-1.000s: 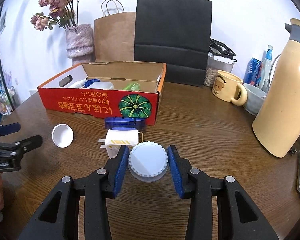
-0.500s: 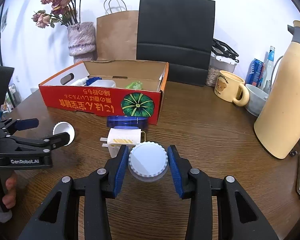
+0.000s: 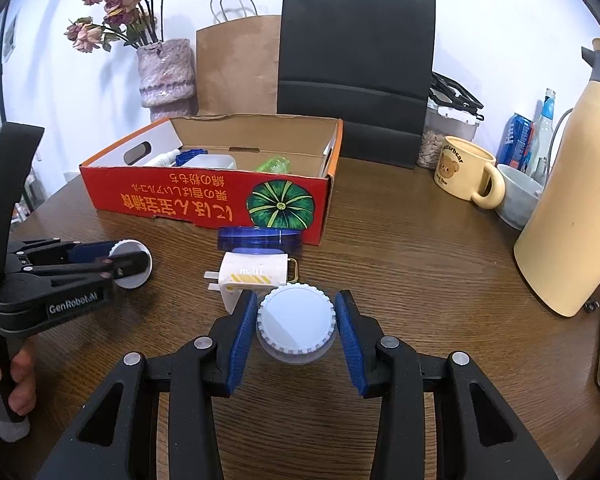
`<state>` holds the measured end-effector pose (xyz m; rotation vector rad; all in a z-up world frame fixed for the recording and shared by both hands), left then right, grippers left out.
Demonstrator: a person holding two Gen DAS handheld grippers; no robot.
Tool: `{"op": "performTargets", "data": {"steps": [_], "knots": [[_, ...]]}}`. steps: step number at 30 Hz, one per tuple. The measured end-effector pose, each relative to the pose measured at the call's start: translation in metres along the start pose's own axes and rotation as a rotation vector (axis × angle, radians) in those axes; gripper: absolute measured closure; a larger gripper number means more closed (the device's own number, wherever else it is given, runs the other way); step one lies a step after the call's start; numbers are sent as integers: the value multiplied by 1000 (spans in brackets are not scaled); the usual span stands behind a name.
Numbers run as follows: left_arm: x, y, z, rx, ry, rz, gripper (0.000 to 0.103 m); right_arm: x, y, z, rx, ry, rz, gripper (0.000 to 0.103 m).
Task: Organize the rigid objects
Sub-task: 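Grasp the white ridged lid with the left gripper while the right holds its cap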
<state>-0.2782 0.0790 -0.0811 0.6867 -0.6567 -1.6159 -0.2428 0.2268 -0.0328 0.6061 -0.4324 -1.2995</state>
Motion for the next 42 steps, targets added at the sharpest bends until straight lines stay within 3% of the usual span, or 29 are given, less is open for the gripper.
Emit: {"op": "performTargets", "data": {"steps": [15,42], "knots": [[0,13,1,-45,-2,-8,93,0,4,1,-18,-13,-23,58],[18,64,27,-201,40,-3,93,42,18,27,-115,-25,18,58]]}}
Point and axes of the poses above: each gripper's, at about its wrist camera, not at the fingertips, and y roughly against the way its jaws point, x to its left, z to its top, the point moved 3 cm from there along -y, roughly the way its jaws point, and after that the axes turned 1 degree about z, right-handed, at the moved point
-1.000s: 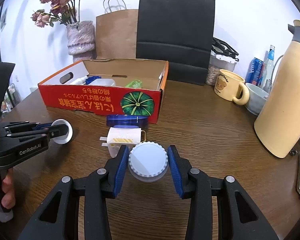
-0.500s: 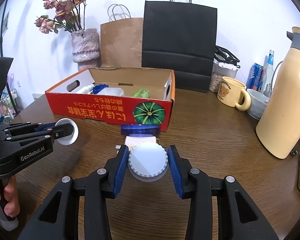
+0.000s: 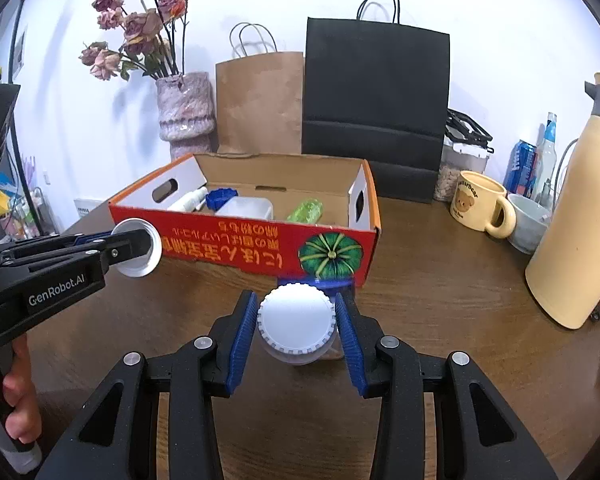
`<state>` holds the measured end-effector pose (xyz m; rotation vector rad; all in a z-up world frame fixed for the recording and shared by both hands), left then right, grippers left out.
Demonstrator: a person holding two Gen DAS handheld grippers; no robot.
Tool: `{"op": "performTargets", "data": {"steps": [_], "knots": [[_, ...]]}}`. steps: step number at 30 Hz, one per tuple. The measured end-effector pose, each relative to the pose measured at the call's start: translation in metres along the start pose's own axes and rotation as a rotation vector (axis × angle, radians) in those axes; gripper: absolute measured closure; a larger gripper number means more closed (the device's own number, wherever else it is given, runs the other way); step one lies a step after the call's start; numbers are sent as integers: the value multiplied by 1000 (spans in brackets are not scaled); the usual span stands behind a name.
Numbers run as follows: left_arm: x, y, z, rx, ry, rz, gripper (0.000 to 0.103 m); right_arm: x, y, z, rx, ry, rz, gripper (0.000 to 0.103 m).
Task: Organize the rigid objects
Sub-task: 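Carry both white ridged pieces over the box and lower them inside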
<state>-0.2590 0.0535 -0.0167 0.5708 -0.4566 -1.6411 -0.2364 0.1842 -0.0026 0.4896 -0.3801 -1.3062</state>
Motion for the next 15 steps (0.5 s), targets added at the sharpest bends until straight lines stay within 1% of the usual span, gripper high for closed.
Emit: {"op": "performTargets", "data": {"steps": [9,15], "knots": [[13,3,21,-46,27,17,93,6,-6,19,-29,-7,5,58],[20,1,35,-71,44,26,93,11,-13,43,-74,-11,4,58]]}}
Point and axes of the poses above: each gripper's, at about its wrist camera, not at the fingertips, and y roughly against the way its jaws point, x to its left, z to its top, the point moved 3 cm from there along -y, roughly the way its jaws point, and after that the axes turned 1 degree about z, right-handed, at the moved point
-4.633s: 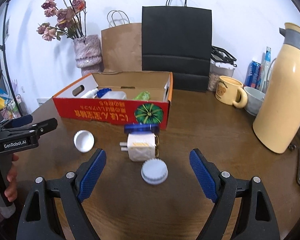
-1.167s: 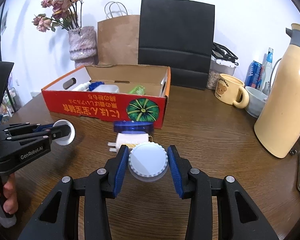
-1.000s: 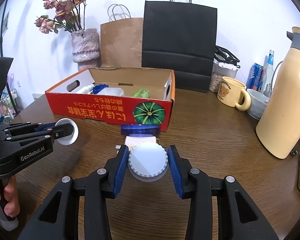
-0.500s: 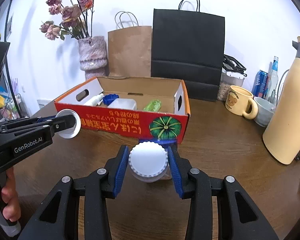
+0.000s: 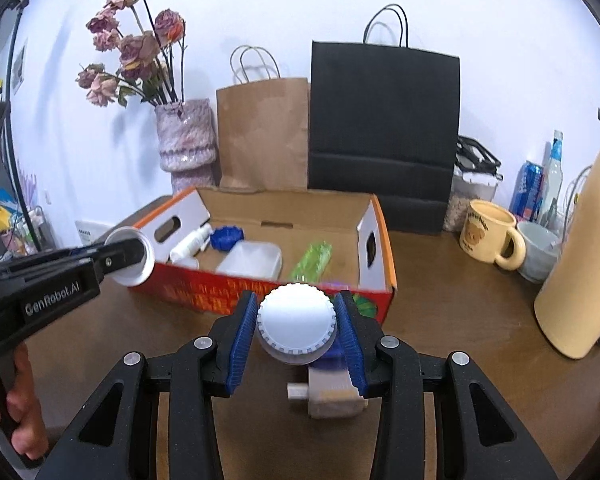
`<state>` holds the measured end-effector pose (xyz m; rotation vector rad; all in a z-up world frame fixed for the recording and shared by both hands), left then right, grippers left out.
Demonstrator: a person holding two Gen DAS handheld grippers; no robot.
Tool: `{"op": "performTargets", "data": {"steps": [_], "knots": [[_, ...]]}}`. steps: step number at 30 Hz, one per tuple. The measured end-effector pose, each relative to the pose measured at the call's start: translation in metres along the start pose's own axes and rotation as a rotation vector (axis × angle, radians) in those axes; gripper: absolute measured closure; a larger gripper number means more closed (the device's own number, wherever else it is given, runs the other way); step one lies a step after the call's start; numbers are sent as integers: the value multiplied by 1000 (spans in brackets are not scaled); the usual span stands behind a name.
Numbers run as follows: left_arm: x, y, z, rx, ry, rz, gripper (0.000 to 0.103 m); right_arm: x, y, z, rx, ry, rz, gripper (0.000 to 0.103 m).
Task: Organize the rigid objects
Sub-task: 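Carry both white ridged pieces over the box and lower them inside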
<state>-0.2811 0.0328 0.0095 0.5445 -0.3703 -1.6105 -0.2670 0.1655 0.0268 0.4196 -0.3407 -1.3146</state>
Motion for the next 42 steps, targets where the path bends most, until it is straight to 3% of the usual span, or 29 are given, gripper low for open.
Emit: {"op": "performTargets", "data": {"steps": [14,28,42], "knots": [[9,-28,30,-31,15,18,93,-1,-36,35,-28,-14,4,58],[16,-73,55,-37,14,54,93,-9,-91,55,25,-4,8,58],[28,-105,59,-3,-5,107,93,-15,-128,58,87,26,10,58]]}}
Point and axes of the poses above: each gripper's, at about its wrist camera, not at the fingertips, and y roughly against the way its jaws point, x to its left, z to its top, the point moved 3 cm from there along -y, roughly the way its jaws point, and after that the axes turned 1 degree about z, right-handed, at the moved point
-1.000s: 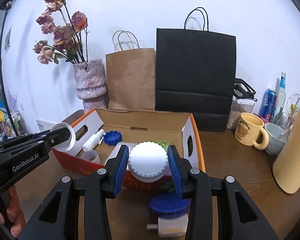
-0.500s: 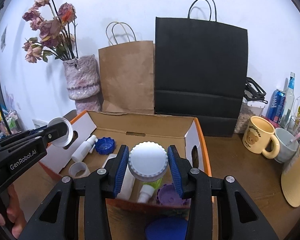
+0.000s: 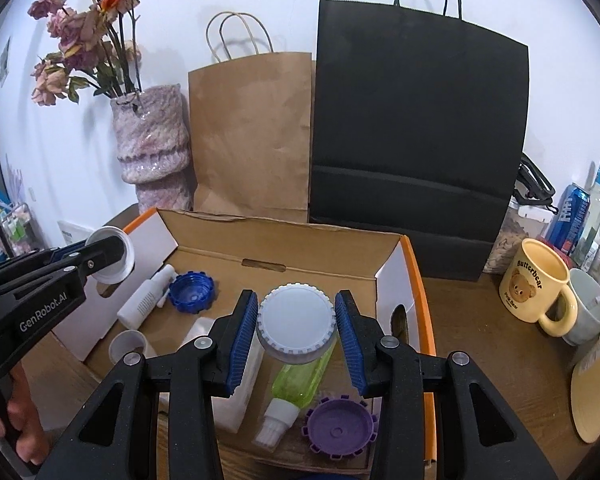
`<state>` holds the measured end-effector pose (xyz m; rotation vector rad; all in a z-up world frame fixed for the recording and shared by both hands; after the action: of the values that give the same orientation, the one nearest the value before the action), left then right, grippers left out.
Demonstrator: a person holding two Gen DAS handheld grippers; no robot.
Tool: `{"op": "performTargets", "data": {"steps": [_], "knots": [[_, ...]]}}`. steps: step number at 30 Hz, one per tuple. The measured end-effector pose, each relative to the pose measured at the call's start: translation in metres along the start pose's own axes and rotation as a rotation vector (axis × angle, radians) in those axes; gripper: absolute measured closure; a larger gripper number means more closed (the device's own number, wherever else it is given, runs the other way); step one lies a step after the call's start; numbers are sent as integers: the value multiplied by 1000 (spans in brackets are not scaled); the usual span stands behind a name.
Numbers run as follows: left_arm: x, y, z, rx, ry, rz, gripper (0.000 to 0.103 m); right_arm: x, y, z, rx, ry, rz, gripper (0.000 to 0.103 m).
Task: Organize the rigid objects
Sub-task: 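Carry both white ridged pieces over the box and lower them inside, then open both grippers to release the white pieces in the box, then withdraw both grippers from the box toward the white charger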
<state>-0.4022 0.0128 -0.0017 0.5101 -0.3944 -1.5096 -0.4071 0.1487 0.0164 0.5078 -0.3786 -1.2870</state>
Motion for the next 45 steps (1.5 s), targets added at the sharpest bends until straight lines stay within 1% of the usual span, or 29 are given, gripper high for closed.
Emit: {"op": "performTargets", "data": {"steps": [4,6,7,8,9,10,11,12,14,16,21,24,30,37,45], "knots": [[1,-3,-1,12,-7,12,93,-2,-6,-5,28,0,10,58],[2,-5,-2,19,-11,7,93,-3,-8,-6,36,-4,13,58],[3,-5,-3,18,-13,11,90,-4,-9,-7,42,-5,13,57],[3,-5,-3,19,-16,22,78,-5,-10,-8,47,-6,10,57],[5,-4,-2,13,-17,32,68,-6,-11,-10,56,-7,5,55],[6,-2,-2,6,-14,34,42,-8,-12,-11,66,-9,-2,38],[7,0,-1,-6,-11,39,22,-10,-13,-12,74,-12,-10,26],[8,4,0,-28,-10,38,17,-12,-14,-13,74,-15,-21,11],[10,8,2,-46,-11,46,0,-16,-13,-13,70,-23,-31,10],[11,9,3,-53,-9,59,0,-17,-10,-12,61,-30,-34,10],[14,3,0,-25,2,56,0,-14,-8,-10,50,-21,-38,10],[14,5,0,-27,2,58,0,-12,-8,-10,50,-18,-38,10],[13,8,-2,-29,20,38,0,-11,-5,-11,43,-15,-40,10],[13,14,-5,-23,36,28,0,-6,6,-15,37,17,-48,10],[12,31,-14,-42,13,25,0,-8,27,-24,20,19,-48,10]]}}
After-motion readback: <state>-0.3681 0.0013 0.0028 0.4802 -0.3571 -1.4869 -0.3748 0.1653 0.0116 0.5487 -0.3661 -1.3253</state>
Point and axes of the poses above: each gripper's, at about its wrist camera, not at the fingertips, and y roughly against the way its jaws point, x to its left, z to its top, the point moved 3 cm from there along -y, roughly the way its jaws point, and after that the axes turned 1 degree about z, right-handed, at the moved point
